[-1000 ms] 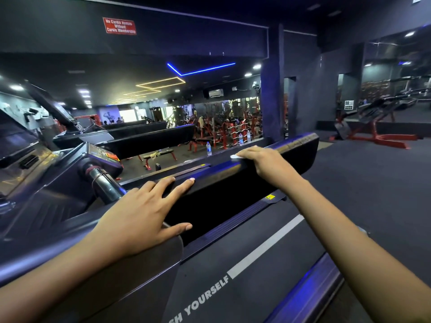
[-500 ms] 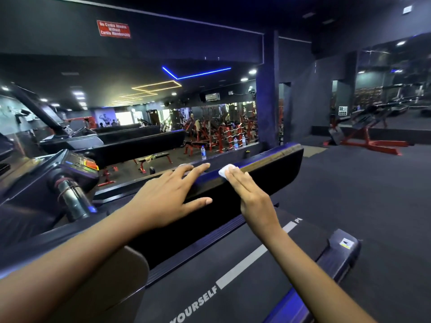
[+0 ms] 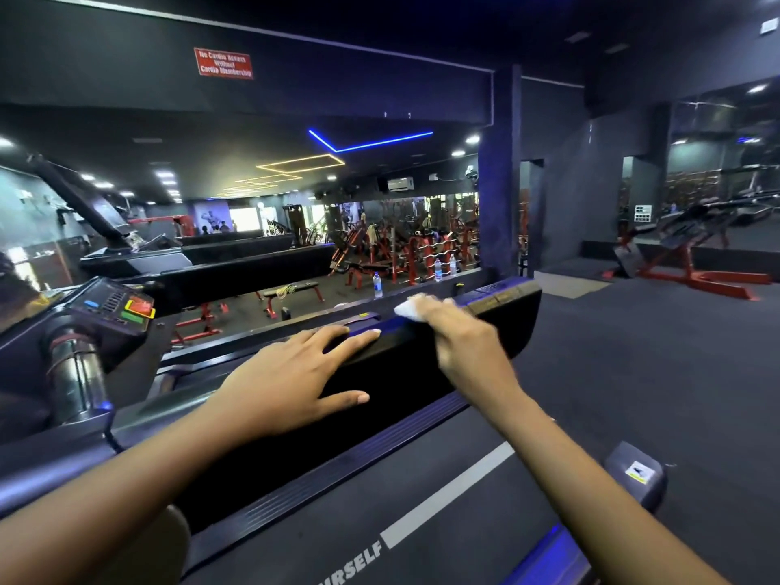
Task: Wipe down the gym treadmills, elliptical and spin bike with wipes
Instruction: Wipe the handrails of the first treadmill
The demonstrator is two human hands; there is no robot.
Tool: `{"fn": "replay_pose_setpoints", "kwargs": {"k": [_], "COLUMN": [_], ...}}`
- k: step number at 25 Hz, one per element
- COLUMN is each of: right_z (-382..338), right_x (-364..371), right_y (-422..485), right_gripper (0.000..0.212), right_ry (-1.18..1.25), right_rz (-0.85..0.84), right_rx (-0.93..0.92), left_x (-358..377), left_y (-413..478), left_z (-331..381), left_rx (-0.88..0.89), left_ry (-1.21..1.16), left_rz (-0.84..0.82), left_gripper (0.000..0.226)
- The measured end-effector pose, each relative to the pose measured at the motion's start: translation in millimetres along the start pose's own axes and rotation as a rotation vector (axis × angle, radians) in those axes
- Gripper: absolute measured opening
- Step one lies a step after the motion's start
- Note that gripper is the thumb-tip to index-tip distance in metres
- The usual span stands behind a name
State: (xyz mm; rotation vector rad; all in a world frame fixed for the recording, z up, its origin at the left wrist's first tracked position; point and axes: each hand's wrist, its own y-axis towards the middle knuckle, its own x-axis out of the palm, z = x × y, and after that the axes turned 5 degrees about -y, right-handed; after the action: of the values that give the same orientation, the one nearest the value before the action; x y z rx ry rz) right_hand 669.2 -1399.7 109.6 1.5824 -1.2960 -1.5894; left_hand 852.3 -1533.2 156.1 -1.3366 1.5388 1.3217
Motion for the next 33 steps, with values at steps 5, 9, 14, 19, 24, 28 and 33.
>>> {"fn": "replay_pose_setpoints", "kwargs": {"k": [5, 9, 14, 19, 24, 28, 33], "right_z": [7, 55, 44, 1, 73, 111, 50], "right_x": [7, -9, -23, -8, -12, -22, 0], "right_y": [7, 19, 47, 23, 23, 23, -21], "right_gripper": [0.059, 0.06, 0.054, 0.057, 0.059, 0.058, 0.061], "right_ry": [0.013, -0.107, -0.055, 0.082, -0.06, -0.119, -0.04], "right_rz": [-0.265, -0.341, -0.306, -0.416, -0.347, -0.202, -0.023], "right_rx": [-0.184, -0.068, 0.141, -0.175, -0.001, 0.19, -0.104], "left_x": [1, -2, -3, -11, -18, -3, 1], "left_y": [0, -2, -1, 3, 57, 73, 76], "left_z": [3, 3, 4, 4, 26, 24, 23], "left_rx": [0.005, 0.003, 0.0, -0.063, -0.086, -0.078, -0.044], "left_ry": [-0.01, -0.009, -0.026, -0.083, -0.131, -0.125, -0.115], "left_rz": [0.001, 0.012, 0.021, -0.067, -0.11, -0.148, -0.084], "left_gripper": [0.083, 0.085, 0.085, 0.082, 0.07, 0.071, 0.069]}}
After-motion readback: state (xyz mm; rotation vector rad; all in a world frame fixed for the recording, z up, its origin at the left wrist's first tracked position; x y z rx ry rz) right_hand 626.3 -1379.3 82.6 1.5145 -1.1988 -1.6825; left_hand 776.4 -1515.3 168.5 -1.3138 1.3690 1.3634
